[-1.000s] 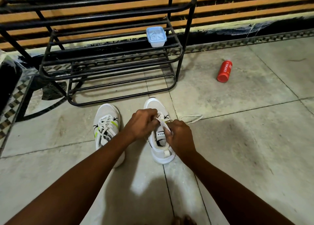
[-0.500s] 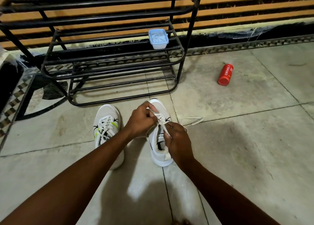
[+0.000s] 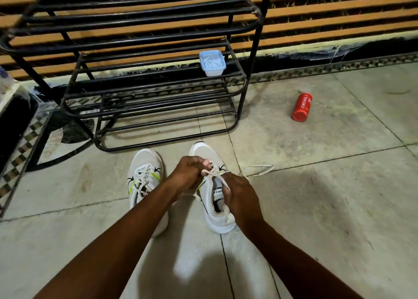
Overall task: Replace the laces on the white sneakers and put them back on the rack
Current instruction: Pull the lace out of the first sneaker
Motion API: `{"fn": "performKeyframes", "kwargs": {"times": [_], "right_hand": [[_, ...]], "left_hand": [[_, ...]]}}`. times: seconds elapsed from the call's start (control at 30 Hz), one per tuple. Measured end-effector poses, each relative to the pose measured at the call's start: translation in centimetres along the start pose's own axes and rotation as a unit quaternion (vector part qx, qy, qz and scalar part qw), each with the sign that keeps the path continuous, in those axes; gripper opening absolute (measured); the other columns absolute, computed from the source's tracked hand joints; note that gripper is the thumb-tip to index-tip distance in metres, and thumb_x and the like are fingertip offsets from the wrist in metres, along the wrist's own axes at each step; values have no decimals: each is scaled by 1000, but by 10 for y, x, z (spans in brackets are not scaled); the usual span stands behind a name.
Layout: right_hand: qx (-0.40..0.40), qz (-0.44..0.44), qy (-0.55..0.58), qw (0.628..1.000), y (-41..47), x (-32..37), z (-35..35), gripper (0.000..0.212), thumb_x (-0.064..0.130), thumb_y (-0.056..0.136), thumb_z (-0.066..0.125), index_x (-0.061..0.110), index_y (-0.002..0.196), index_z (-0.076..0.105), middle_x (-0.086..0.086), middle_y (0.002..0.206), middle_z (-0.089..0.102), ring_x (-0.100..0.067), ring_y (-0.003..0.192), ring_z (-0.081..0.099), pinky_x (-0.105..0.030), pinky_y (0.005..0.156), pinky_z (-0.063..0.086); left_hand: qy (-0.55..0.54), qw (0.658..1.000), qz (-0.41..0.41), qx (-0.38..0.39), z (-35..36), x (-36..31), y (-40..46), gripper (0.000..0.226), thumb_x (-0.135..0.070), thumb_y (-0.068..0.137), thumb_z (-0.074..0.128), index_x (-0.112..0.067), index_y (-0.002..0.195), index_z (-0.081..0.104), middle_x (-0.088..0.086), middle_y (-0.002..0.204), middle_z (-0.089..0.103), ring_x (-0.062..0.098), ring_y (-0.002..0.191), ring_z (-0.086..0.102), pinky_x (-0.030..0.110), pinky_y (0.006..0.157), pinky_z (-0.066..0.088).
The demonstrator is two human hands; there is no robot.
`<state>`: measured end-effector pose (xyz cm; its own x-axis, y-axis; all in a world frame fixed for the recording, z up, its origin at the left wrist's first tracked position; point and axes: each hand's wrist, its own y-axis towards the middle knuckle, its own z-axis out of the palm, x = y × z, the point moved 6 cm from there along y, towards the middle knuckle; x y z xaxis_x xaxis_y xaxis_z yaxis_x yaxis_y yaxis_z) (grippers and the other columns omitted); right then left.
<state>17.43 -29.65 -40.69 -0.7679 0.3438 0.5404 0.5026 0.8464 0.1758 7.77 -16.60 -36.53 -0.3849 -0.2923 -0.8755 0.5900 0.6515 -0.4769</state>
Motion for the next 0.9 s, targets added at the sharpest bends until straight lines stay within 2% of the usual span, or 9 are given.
{"fn": "performKeyframes", "kwargs": {"times": [0.13, 0.2, 0.3, 0.37, 0.43, 0.53, 0.67, 0.77, 0.9], "right_hand": [[-22, 6, -3, 1000, -1, 6, -7, 45, 30, 94, 37, 9, 120, 67, -7, 113, 69, -27, 105, 64, -33, 83, 53], [-25, 9, -4, 1000, -3, 8, -8, 38, 25, 94, 44, 8, 119, 67, -8, 110, 69, -28, 103, 64, -34, 80, 54], [-19, 19, -13, 1000, -3, 8, -8, 25, 13, 93, 61, 8, 117, 67, -9, 107, 68, -30, 100, 64, -34, 74, 52], [-27, 28, -22, 999, -2, 10, -11, 20, 11, 90, 67, 9, 110, 68, -8, 99, 69, -30, 94, 65, -31, 69, 50], [-41, 24, -42, 998, -2, 13, -13, 20, 10, 84, 75, 11, 103, 70, -6, 91, 69, -28, 85, 67, -27, 62, 49], [-44, 19, -52, 998, 0, 16, -14, 23, 9, 80, 77, 13, 101, 70, -5, 89, 69, -27, 84, 67, -27, 59, 50], [-29, 29, -53, 998, 1, 17, -12, 26, 9, 76, 79, 13, 101, 71, -4, 93, 71, -27, 88, 68, -28, 60, 53], [-19, 42, -47, 998, 2, 16, -10, 28, 11, 78, 78, 12, 106, 73, -5, 100, 73, -28, 95, 68, -31, 66, 56], [-24, 44, -46, 998, 2, 16, -10, 28, 11, 78, 78, 11, 106, 72, -6, 99, 73, -29, 94, 68, -31, 66, 56]], "left_hand": [[171, 981, 75, 57, 2, -11, 3, 25, -27, 97, 72, -2, 95, 73, -11, 57, 60, 3, 48, 54, 18, 51, 43], [317, 936, 146, 39, 0, -19, 9, 11, -24, 89, 81, -14, 86, 77, -12, 77, 71, 1, 73, 65, 22, 70, 47], [378, 910, 166, -29, -2, -16, 15, 19, -19, 86, 82, -24, 71, 70, -13, 79, 65, 5, 78, 61, 26, 73, 47], [264, 951, 132, -95, -8, -11, 14, 24, -13, 91, 76, -22, 71, 65, -7, 77, 67, 16, 70, 63, 30, 68, 52], [31, 985, 40, -166, -18, -1, 13, 18, -9, 101, 62, -11, 83, 61, 5, 80, 72, 15, 49, 55, 23, 48, 45], [-118, 968, -51, -217, -22, 9, 6, 23, -11, 108, 50, -11, 85, 55, 13, 78, 66, 7, 30, 38, 12, 36, 30], [-21, 991, 13, -133, -16, 1, 6, 23, -11, 107, 49, -14, 84, 49, 6, 68, 59, 9, 37, 43, 18, 40, 33], [196, 973, 117, -39, -13, -12, 8, 21, -36, 93, 74, -18, 86, 64, -3, 78, 72, 10, 64, 65, 30, 64, 52], [357, 919, 167, 14, -7, -22, 5, 12, -28, 84, 85, -17, 86, 80, -18, 58, 56, -11, 63, 57, 5, 59, 36]]}}
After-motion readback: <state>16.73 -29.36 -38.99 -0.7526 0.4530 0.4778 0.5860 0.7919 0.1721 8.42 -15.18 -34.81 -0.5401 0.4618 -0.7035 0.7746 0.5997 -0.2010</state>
